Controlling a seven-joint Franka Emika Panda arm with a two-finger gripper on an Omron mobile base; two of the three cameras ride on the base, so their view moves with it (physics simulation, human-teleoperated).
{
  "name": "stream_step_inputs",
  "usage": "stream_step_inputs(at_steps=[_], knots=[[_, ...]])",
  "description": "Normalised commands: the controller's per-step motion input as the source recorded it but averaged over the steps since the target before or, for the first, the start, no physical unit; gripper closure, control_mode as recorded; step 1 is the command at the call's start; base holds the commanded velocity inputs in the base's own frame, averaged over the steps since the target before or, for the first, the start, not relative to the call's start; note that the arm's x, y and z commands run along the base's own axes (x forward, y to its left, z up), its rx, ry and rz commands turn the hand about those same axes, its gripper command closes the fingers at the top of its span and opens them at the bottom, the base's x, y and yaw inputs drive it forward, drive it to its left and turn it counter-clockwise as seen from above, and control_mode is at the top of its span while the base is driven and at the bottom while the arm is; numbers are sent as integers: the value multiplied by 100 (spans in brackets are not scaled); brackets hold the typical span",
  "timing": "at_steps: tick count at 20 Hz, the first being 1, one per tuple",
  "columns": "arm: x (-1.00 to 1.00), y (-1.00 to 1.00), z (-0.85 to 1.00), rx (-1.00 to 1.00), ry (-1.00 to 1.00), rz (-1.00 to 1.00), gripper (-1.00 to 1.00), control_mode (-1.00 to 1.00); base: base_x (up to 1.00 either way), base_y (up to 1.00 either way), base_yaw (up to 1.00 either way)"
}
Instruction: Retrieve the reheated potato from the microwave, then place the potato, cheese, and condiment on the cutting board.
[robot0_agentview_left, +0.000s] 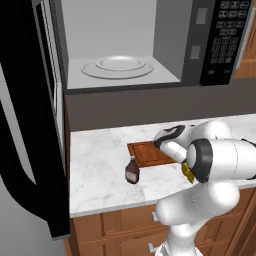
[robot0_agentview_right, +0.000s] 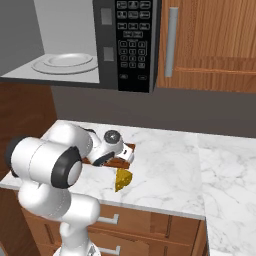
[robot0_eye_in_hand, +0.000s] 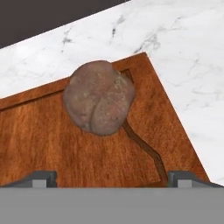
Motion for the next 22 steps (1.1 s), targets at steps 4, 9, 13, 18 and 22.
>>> stream_step_inputs(at_steps=[4,9,13,18,22], knots=[[-10,0,22,-2,-6,-10,-100,-100,0,0,0],[-16,0,29,-2,0,-14,-100,-100,0,0,0],[-19,0,34,-2,0,-15,-100,-100,0,0,0],[-6,-1,42,-1,1,-13,-100,-100,0,0,0],[-17,-4,40,0,4,-8,-100,-100,0,0,0]])
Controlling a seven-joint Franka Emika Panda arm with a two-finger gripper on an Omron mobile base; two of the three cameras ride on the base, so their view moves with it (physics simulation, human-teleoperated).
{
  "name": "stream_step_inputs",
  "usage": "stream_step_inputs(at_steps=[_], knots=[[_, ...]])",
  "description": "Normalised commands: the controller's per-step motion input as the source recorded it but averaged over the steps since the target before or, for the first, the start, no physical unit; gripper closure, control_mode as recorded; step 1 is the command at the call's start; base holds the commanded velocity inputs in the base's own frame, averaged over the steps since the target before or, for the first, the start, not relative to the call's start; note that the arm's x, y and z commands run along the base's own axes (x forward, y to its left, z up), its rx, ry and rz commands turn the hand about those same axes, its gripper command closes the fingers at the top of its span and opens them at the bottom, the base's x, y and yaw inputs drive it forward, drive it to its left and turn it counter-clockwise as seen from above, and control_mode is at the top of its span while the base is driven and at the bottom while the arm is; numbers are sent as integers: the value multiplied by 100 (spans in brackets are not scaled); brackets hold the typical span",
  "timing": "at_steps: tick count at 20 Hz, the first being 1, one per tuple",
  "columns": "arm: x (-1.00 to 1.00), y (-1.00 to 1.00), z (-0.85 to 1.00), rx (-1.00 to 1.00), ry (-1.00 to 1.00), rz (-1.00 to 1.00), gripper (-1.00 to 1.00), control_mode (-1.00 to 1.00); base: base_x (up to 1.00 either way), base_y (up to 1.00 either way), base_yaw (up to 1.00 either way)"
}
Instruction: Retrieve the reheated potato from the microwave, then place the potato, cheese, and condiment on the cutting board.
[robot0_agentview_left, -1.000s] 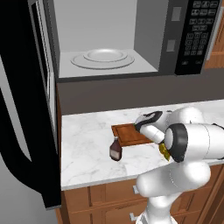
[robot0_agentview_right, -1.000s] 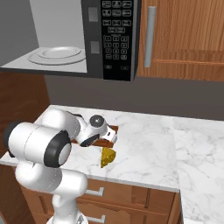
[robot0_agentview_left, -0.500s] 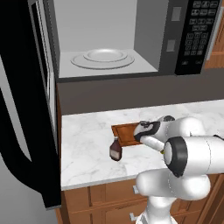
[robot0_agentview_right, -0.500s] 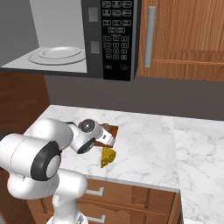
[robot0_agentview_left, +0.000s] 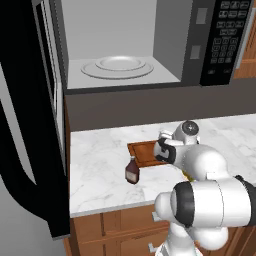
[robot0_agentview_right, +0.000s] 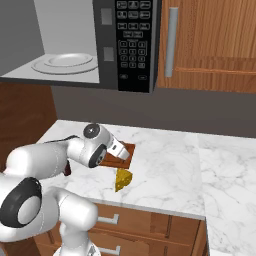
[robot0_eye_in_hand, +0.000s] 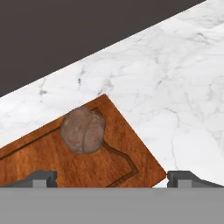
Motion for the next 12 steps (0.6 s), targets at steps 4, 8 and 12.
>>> stream_step_inputs(at_steps=[4,8,12], knots=[[-35,-4,26,0,6,-1,-100,-100,0,0,0],[-43,-7,27,0,5,0,-100,-100,0,0,0],[-50,-6,25,0,2,0,-100,-100,0,0,0]])
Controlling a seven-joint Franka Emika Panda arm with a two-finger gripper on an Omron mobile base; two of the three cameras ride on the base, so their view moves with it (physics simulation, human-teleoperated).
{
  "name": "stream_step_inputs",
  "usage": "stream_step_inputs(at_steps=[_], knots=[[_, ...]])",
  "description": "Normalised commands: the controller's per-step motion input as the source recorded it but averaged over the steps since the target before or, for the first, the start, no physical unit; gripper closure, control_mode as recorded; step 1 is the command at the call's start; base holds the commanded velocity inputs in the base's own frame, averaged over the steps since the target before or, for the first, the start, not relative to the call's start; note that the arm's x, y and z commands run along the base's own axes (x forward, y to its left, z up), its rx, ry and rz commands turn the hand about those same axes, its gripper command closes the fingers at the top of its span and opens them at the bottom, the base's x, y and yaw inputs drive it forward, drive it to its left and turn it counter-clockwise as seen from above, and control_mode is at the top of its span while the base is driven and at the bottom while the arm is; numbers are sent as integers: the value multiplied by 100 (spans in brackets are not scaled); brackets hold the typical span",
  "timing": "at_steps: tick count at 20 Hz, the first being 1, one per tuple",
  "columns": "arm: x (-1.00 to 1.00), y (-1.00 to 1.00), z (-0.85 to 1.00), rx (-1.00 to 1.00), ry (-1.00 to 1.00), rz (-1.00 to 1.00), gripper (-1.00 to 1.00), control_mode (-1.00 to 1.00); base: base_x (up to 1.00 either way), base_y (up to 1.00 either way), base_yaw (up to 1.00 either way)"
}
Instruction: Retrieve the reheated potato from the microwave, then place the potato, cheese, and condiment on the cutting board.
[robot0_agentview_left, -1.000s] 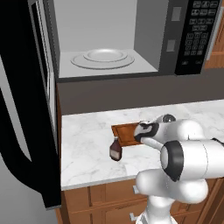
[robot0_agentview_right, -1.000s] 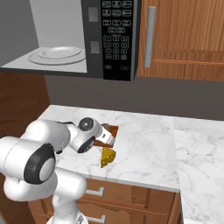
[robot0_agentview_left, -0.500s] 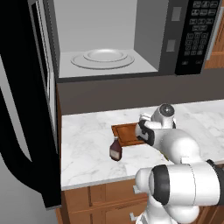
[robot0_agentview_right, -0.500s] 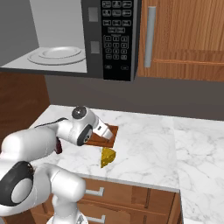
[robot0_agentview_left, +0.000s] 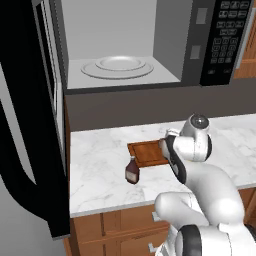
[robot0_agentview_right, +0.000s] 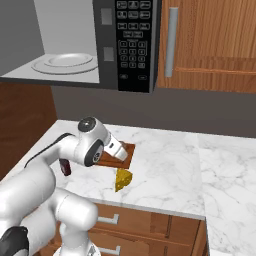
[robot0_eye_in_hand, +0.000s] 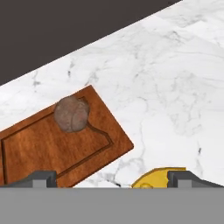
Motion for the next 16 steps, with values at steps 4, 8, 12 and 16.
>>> stream_step_inputs(at_steps=[4,8,12,16], knots=[[-51,-4,12,0,0,0,-100,-100,0,0,0],[-48,-4,2,0,0,2,-100,-100,0,0,0],[-35,0,0,0,0,2,-100,-100,0,0,0],[-20,-3,0,0,0,5,-100,-100,0,0,0]])
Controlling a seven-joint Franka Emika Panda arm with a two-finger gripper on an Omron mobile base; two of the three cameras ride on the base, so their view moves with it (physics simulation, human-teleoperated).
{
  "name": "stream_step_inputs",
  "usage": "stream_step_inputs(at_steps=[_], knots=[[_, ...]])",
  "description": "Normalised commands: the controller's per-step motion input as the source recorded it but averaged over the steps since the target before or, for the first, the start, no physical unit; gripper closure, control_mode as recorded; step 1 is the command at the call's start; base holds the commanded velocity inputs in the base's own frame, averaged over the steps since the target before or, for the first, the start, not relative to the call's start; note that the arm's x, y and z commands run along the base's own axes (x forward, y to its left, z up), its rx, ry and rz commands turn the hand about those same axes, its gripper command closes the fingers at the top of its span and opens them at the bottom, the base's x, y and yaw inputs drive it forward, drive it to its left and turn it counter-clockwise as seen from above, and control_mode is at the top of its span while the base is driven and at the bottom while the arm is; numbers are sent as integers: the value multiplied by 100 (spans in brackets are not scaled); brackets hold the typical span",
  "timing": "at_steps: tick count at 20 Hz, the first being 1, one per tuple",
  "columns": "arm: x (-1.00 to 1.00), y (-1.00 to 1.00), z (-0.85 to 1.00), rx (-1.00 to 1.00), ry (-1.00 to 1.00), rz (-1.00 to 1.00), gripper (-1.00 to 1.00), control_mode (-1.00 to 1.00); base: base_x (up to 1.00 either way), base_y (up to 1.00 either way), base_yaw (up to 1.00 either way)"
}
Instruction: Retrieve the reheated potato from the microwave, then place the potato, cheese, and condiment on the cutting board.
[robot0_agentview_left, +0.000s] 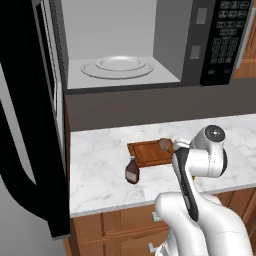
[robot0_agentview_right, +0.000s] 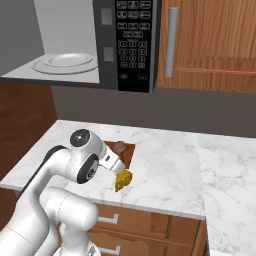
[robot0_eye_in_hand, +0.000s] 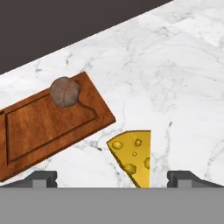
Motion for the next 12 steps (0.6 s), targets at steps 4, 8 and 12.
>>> stream_step_inputs(at_steps=[4,8,12], knots=[[-2,-5,2,0,2,5,-100,-100,0,0,0],[-4,-2,0,0,6,5,-100,-100,0,0,0],[-8,0,0,0,12,4,-100,-100,0,0,0]])
